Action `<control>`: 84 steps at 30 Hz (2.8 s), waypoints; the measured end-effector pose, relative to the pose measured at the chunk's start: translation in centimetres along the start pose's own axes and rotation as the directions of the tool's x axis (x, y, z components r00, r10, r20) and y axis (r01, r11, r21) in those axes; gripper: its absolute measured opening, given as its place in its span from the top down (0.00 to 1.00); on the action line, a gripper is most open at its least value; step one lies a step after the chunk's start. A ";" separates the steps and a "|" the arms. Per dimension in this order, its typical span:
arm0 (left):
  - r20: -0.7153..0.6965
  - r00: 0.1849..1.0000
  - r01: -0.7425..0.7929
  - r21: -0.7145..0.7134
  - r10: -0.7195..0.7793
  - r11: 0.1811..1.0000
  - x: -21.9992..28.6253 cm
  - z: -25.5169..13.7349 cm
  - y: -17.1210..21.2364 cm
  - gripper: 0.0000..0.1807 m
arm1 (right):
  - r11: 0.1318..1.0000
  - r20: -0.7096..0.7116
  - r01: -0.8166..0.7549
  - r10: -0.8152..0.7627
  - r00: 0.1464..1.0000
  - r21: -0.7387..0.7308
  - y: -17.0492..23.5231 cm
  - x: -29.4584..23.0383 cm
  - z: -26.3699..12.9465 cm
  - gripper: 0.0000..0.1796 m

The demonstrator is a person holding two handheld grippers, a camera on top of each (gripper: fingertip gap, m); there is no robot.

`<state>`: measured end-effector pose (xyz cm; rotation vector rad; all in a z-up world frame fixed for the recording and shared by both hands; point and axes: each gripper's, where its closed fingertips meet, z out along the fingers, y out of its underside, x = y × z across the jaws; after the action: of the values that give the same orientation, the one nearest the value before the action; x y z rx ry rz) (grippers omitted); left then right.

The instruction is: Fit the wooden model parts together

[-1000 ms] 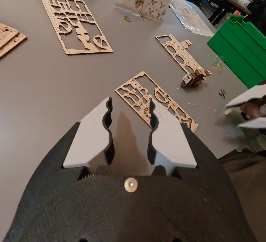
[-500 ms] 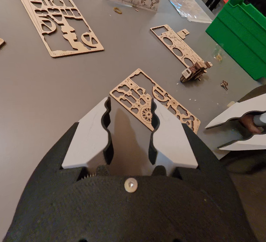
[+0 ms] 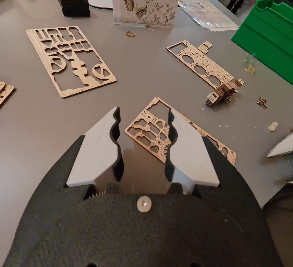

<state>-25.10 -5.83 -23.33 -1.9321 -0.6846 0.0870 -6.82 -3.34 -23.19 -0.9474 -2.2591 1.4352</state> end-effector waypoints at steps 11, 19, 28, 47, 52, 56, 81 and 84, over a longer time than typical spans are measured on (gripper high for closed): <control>-0.085 0.996 0.041 -0.003 -0.041 0.999 1.2 1.9 -0.8 0.69 | 0.998 -0.047 -0.063 0.064 0.997 0.010 0.8 1.0 -1.2 0.85; -0.094 0.995 0.026 -0.016 -0.028 1.000 1.6 2.2 -0.6 0.69 | 0.998 -0.058 -0.068 0.069 0.996 0.009 0.9 1.1 -1.4 0.85; -0.084 0.996 0.032 -0.020 -0.033 0.999 1.3 1.6 -0.2 0.69 | 0.998 -0.044 -0.058 0.058 0.997 -0.006 0.9 1.0 -1.0 0.85; -0.086 0.995 0.053 -0.025 -0.055 0.998 1.0 1.2 0.1 0.69 | 0.999 -0.026 -0.050 0.049 0.998 -0.018 0.8 0.9 -0.5 0.84; -0.132 0.982 0.134 -0.022 -0.136 0.991 1.0 1.1 -0.2 0.72 | 0.998 -0.027 -0.058 0.058 0.998 -0.019 0.9 1.0 -0.5 0.84; -0.168 0.969 0.181 -0.021 -0.182 0.983 1.2 1.0 -0.4 0.75 | 0.998 -0.028 -0.064 0.064 0.998 -0.017 0.9 1.1 -0.6 0.83; -0.009 0.995 0.100 -0.015 -0.100 0.995 -1.3 0.7 -0.2 0.79 | 0.995 -0.027 -0.095 0.095 0.995 -0.010 0.8 1.5 -0.7 0.83; 0.063 0.998 0.029 -0.041 -0.026 0.999 -1.8 0.9 0.2 0.78 | 0.995 -0.026 -0.096 0.096 0.995 -0.010 0.8 1.5 -0.6 0.83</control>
<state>-26.82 -6.05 -24.29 -1.9666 -0.7603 0.1170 -7.22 -1.69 -23.75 -1.0850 -2.2335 1.4422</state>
